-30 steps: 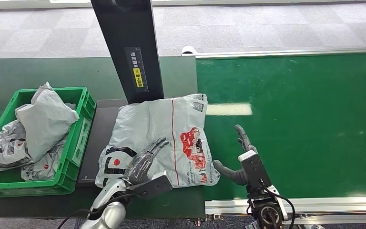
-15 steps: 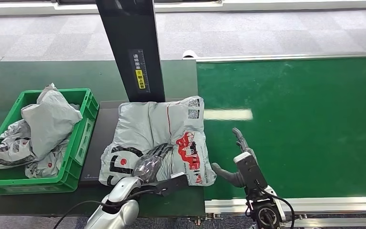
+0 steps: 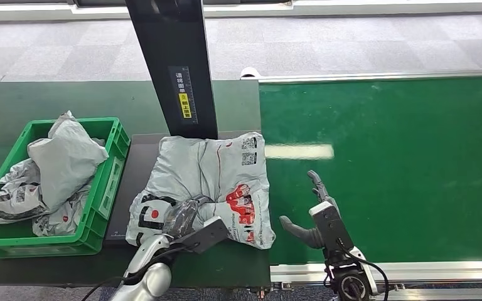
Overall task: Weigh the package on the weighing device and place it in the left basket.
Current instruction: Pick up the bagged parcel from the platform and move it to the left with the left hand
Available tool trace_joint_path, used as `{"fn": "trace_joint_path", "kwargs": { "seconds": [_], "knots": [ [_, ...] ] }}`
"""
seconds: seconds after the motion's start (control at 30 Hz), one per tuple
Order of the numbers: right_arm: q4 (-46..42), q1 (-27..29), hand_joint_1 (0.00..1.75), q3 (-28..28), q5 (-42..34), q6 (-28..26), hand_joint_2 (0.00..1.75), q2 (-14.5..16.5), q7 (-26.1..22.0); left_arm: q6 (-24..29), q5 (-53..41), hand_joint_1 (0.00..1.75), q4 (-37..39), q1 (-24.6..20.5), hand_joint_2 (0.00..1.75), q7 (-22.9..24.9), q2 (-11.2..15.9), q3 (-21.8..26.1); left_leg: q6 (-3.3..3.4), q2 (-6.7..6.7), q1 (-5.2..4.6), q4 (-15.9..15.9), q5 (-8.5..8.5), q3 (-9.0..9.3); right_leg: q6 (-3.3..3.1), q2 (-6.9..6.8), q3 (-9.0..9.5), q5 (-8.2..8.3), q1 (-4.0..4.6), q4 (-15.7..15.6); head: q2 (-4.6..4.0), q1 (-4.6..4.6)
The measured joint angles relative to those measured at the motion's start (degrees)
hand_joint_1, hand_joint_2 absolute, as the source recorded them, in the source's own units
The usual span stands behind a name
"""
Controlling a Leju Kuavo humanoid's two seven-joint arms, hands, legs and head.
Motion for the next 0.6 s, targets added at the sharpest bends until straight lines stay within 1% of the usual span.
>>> {"fn": "trace_joint_path", "kwargs": {
  "seconds": [0.13,0.3,0.4,0.53,0.6],
  "knots": [
    [0.0,0.0,0.00,0.0,-0.2,0.1,1.75,0.0,0.0,1.8,10.6,1.75,-3.9,1.8,1.75,-7.5,0.0,2.2,-0.01,0.00,0.00,0.0,0.02,-0.41,0.01,0.00,-0.46,0.00,0.00,0.0,0.00,-0.01],
    [0.0,0.0,0.00,0.0,-0.4,0.1,1.75,0.0,0.0,5.9,17.0,1.75,-8.3,3.0,1.75,-12.5,0.2,3.5,0.00,0.00,0.00,0.0,0.00,-0.91,0.02,0.00,-0.95,-0.02,0.00,0.0,0.00,-0.01],
    [0.0,0.0,0.00,0.0,-0.7,0.1,1.75,0.0,0.0,7.8,19.1,1.75,-10.2,3.3,1.75,-14.5,0.3,4.1,0.00,-0.01,0.00,0.0,0.00,-1.05,0.02,0.00,-1.09,-0.02,0.00,0.0,0.00,-0.02],
    [0.0,0.0,0.00,0.0,-0.7,0.1,1.75,0.0,0.1,8.2,19.6,1.75,-11.6,3.6,1.75,-15.0,0.4,4.5,0.00,0.00,0.00,0.0,0.00,-1.09,0.01,-0.01,-1.14,-0.02,0.00,0.0,0.00,-0.01],
    [0.0,0.0,0.00,0.0,-0.8,0.2,1.75,0.0,0.1,9.2,20.5,1.75,-12.2,3.8,1.75,-16.2,0.4,4.6,0.00,0.00,0.00,0.0,0.00,-1.10,0.01,0.00,-1.14,-0.02,0.00,0.0,0.00,-0.01]
  ]
}}
